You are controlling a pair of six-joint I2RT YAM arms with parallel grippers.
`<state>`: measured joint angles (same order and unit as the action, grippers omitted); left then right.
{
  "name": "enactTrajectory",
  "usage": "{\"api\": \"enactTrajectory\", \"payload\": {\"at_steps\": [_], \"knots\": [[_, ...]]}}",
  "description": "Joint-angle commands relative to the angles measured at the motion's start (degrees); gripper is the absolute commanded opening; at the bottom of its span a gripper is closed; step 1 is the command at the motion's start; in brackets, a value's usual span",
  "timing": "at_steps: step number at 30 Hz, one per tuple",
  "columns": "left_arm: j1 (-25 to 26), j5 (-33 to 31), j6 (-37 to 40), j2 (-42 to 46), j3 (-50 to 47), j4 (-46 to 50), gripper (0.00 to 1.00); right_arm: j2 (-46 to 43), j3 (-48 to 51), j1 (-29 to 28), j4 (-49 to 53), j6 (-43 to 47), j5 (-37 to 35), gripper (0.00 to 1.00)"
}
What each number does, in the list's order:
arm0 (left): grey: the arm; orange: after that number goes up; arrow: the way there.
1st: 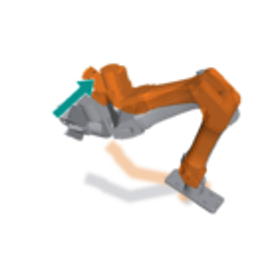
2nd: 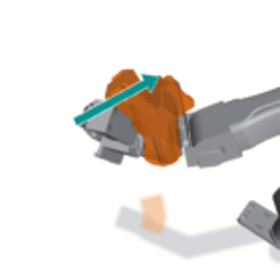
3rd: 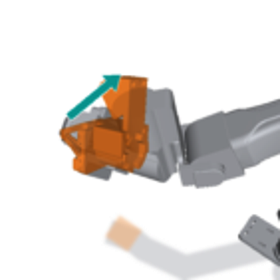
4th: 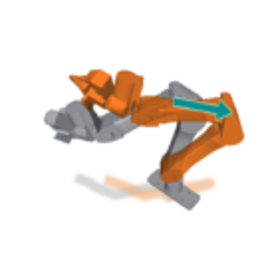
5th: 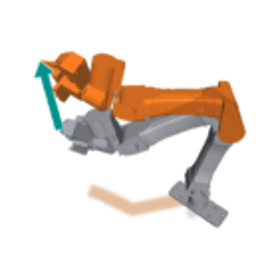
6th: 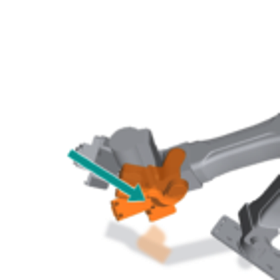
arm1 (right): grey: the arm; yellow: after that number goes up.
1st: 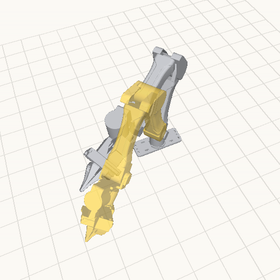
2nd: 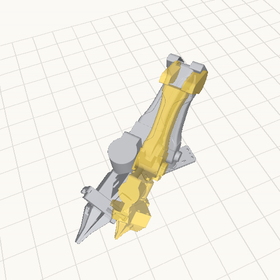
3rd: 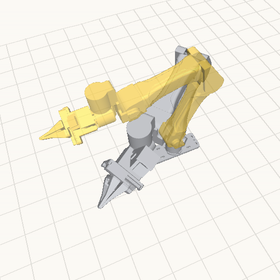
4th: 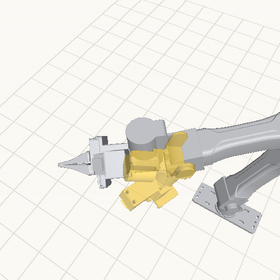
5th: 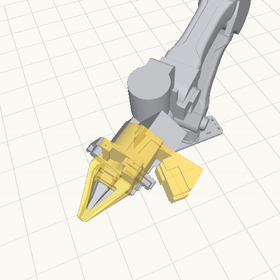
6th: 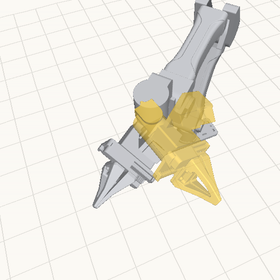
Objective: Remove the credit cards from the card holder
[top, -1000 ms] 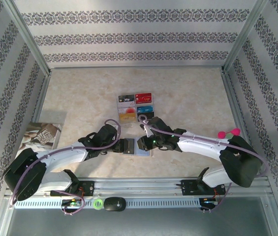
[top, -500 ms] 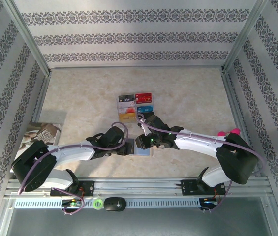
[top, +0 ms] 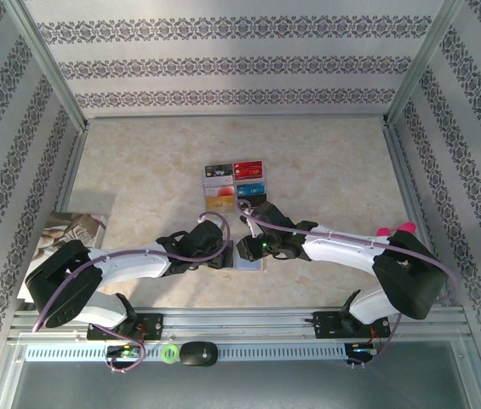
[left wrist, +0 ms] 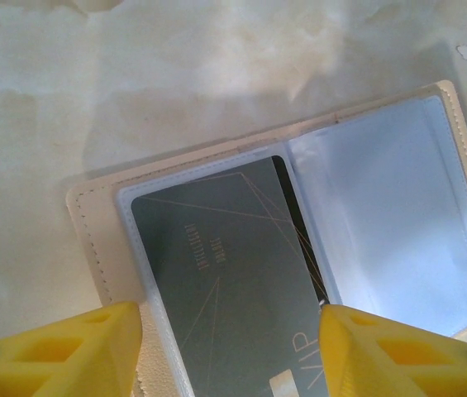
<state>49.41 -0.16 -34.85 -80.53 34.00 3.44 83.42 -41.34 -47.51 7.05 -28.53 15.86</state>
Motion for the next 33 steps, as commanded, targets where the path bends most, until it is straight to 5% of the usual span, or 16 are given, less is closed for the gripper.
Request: {"api": "enactTrajectory", "payload": {"at_steps": [1, 5, 19, 33], "knots": [[0.78, -0.46, 0.07, 0.43, 0.08, -1.02, 0.55, -0.93, 1.18, -0.14, -0.44, -0.3, -1.06, 0.21], [0.78, 1.67, -1.16, -1.55, -0.61, -2.94, 0.47, -0.76, 1.26, -0.04, -0.61, -0.27, -0.64, 0.21], [0.76, 3.27, -2.23, -5.12, 0.86, -1.35, 0.44, 4.22, 1.53, -0.39, -5.81, -3.34, 2.88, 0.2], [0.78, 5.17, -3.49, -7.08, -0.31, 0.25, 0.31, 6.18, 6.04, 4.95, -15.7, -16.32, 11.01, 0.2]]}}
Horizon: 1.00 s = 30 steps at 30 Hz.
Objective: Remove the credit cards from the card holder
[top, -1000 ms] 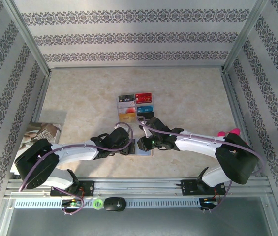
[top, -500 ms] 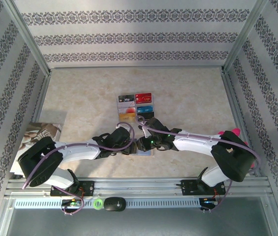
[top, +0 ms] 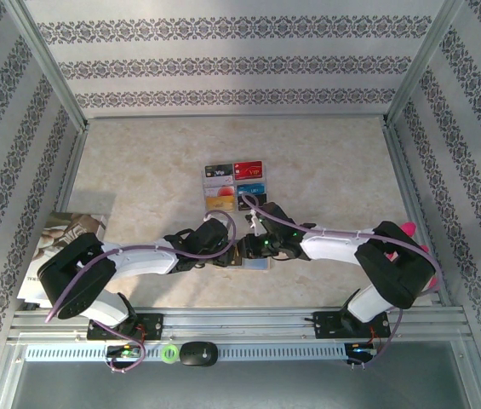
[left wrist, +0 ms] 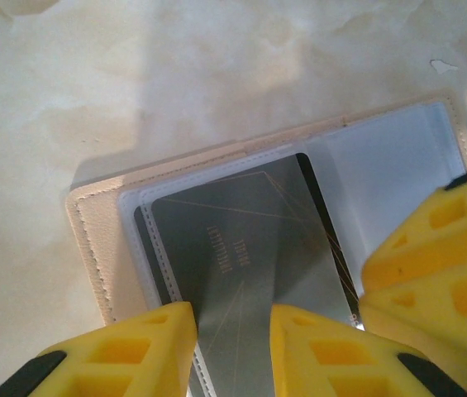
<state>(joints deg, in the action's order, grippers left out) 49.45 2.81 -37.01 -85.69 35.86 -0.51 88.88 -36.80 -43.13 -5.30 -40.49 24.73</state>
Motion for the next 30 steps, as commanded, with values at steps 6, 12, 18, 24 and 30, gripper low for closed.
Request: {"api": "enactTrajectory", "payload": {"at_steps": [6, 12, 18, 24, 30], "knots": [[0.73, 2.38, -1.64, -1.49, -2.58, 3.84, 0.31, 0.85, 4.37, 2.02, -7.61, -8.12, 1.69, 0.21], [0.73, 2.86, -1.4, -1.67, -2.56, 3.26, 0.31, 2.16, 4.8, 2.22, -10.63, -10.52, 2.87, 0.2], [0.73, 3.44, -1.58, -2.01, -2.73, 2.63, 0.31, 3.53, 5.28, 2.29, -12.97, -12.01, 3.55, 0.17], [0.73, 4.28, -1.57, -2.49, -2.72, 1.92, 0.31, 3.83, 5.7, 2.27, -14.05, -12.84, 3.6, 0.12], [0.73, 3.83, -1.72, -2.31, -2.72, 2.35, 0.31, 3.36, 7.0, 2.66, -15.52, -13.47, 3.24, 0.0]]}}
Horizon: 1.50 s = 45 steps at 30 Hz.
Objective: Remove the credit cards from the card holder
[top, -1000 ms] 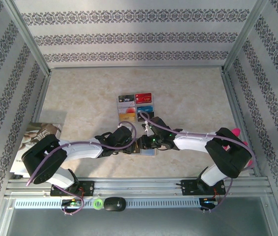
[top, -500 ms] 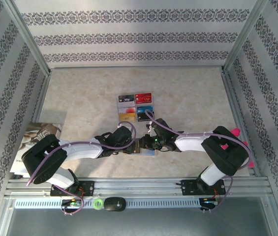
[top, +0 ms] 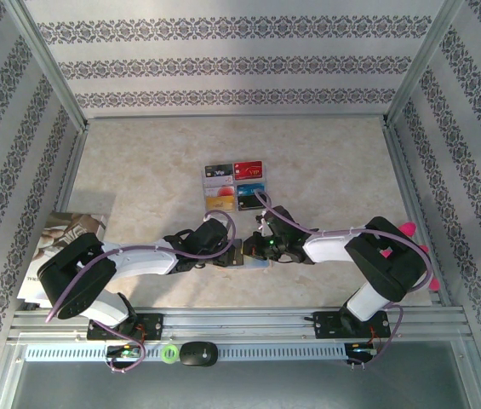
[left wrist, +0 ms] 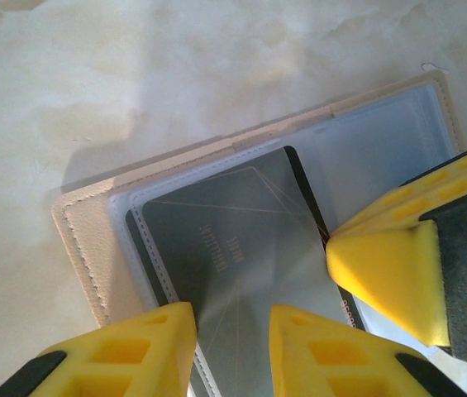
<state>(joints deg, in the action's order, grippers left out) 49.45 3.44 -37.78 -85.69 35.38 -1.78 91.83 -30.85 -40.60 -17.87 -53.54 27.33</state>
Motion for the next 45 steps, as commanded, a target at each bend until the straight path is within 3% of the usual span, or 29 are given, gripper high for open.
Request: {"api": "enactTrajectory", "payload": {"at_steps": [1, 21, 26, 30, 33, 36, 42, 45], "knots": [[0.65, 2.92, -1.06, -2.06, -2.36, 3.83, 0.31, -0.04, 1.35, 0.19, -2.96, -0.48, 0.29, 0.0], [-0.32, 2.99, -2.17, -0.59, -4.62, 3.88, 0.3, -12.97, 3.17, 1.31, 15.62, 7.31, -10.49, 0.0], [-0.32, 3.09, -1.64, -0.9, -3.54, 5.01, 0.34, -12.72, 1.58, 1.47, 15.94, 9.06, -8.33, 0.0], [-0.39, 0.12, -0.54, 5.65, -2.43, 10.15, 0.4, -11.34, 1.67, 1.49, 14.89, 9.3, -7.6, 0.0], [-0.67, -0.63, -0.19, 10.99, -2.13, 12.05, 0.37, -10.8, 2.01, 1.57, 14.23, 9.64, -7.44, 0.0], [-0.76, 1.74, 0.46, 11.76, -1.27, 11.03, 0.33, -10.37, 1.89, 1.49, 13.96, 10.09, -7.12, 0.0], [-0.67, 11.81, 0.87, 3.83, 1.53, 2.02, 0.31, -10.36, 1.8, 1.53, 13.54, 11.04, -6.6, 0.0], [-0.76, 12.09, 1.69, -0.48, 2.93, 1.97, 0.27, -10.15, 1.74, 1.58, 12.42, 11.77, -5.63, 0.0]]}}
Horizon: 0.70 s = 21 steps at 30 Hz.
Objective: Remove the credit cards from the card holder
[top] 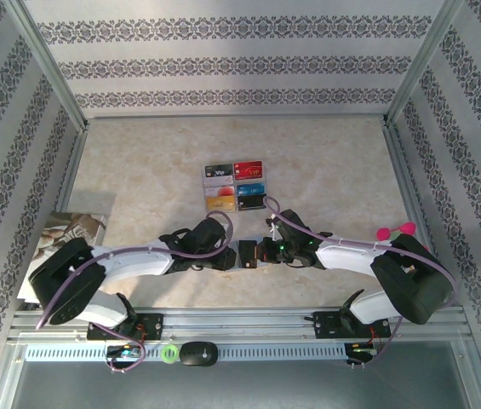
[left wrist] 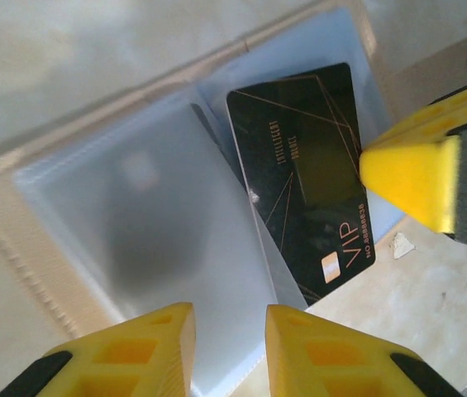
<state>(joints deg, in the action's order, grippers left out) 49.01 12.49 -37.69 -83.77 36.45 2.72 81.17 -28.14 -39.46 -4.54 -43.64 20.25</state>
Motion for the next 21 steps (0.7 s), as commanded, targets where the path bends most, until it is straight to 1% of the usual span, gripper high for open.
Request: {"api": "enactTrajectory", "payload": {"at_steps": [1, 6, 8, 10, 13, 16, 21], "knots": [[-0.37, 2.95, 1.75, -3.48, 2.16, -2.42, 0.26, 0.77, -1.2, 0.44, -1.09, 2.12, 1.88, 0.0], [-0.98, 1.91, 1.88, -5.92, 3.43, -0.07, 0.23, 1.58, -1.17, 0.5, -2.21, 2.33, 3.07, 0.03], [-1.44, 1.79, 2.0, -6.6, 3.95, 1.35, 0.21, 1.5, -0.74, 0.51, -3.19, 2.13, 3.38, 0.07], [-1.77, 1.73, 1.97, -7.48, 4.55, 2.9, 0.18, 1.61, -0.38, 0.7, -3.93, 1.76, 3.68, 0.13], [-1.98, 2.04, 1.95, -8.34, 4.59, 3.43, 0.17, 1.82, -0.1, 1.34, -4.52, 1.47, 3.99, 0.18], [-2.12, 2.69, 1.72, -8.95, 4.35, 2.92, 0.16, 2.35, 0.23, 2.05, -4.83, 0.81, 3.76, 0.21], [-2.43, 3.48, 1.71, -9.53, 4.07, 2.43, 0.16, 4.31, 0.15, 2.66, -7.51, -0.18, 6.1, 0.23]]}}
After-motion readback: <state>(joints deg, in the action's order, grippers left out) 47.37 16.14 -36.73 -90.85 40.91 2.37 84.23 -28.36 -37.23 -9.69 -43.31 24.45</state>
